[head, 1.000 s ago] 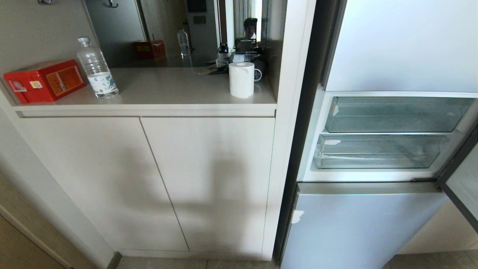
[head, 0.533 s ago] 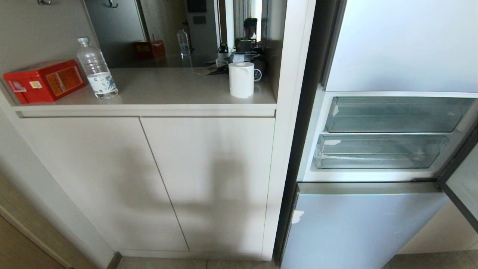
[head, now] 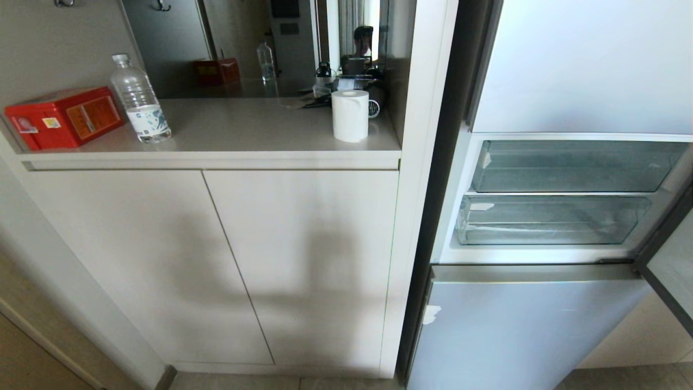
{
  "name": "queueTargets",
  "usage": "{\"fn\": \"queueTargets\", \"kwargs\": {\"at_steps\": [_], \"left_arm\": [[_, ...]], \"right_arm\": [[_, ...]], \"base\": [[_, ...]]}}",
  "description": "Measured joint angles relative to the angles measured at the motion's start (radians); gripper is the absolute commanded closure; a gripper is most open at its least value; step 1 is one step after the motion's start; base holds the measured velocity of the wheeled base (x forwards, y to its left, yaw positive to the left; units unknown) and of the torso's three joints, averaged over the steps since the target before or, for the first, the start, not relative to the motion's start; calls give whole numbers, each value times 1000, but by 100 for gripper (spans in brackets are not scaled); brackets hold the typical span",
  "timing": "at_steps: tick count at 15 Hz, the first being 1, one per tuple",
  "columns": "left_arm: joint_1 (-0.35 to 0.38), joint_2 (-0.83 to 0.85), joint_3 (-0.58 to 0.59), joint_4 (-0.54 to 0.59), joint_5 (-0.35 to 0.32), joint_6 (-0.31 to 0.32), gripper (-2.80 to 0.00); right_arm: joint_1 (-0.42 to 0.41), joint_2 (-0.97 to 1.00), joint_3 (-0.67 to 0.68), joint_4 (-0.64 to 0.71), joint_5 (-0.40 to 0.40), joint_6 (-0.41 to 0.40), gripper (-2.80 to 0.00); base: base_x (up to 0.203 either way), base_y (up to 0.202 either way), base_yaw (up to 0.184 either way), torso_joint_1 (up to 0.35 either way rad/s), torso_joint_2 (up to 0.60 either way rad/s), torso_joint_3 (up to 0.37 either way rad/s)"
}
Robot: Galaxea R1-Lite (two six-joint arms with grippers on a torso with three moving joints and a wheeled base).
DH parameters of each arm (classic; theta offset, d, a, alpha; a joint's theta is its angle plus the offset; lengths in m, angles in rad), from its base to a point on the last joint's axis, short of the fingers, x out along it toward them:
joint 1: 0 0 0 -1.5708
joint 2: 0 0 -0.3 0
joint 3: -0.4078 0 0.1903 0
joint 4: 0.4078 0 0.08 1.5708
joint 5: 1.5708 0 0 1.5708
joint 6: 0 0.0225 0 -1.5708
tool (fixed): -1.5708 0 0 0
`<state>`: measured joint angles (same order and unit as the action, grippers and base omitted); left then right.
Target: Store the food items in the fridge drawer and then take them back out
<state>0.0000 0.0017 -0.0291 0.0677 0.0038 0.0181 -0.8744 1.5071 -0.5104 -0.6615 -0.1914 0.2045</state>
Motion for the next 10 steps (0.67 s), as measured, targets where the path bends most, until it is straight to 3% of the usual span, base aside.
{"fn": "queueTargets", "kwargs": {"at_steps": [10], "left_arm": [[0, 0, 0, 0, 0, 0, 0]], "right_arm": [[-57, 75, -38, -46, 3, -2, 0]], "base": [[0, 0, 0, 0, 0, 0]]}}
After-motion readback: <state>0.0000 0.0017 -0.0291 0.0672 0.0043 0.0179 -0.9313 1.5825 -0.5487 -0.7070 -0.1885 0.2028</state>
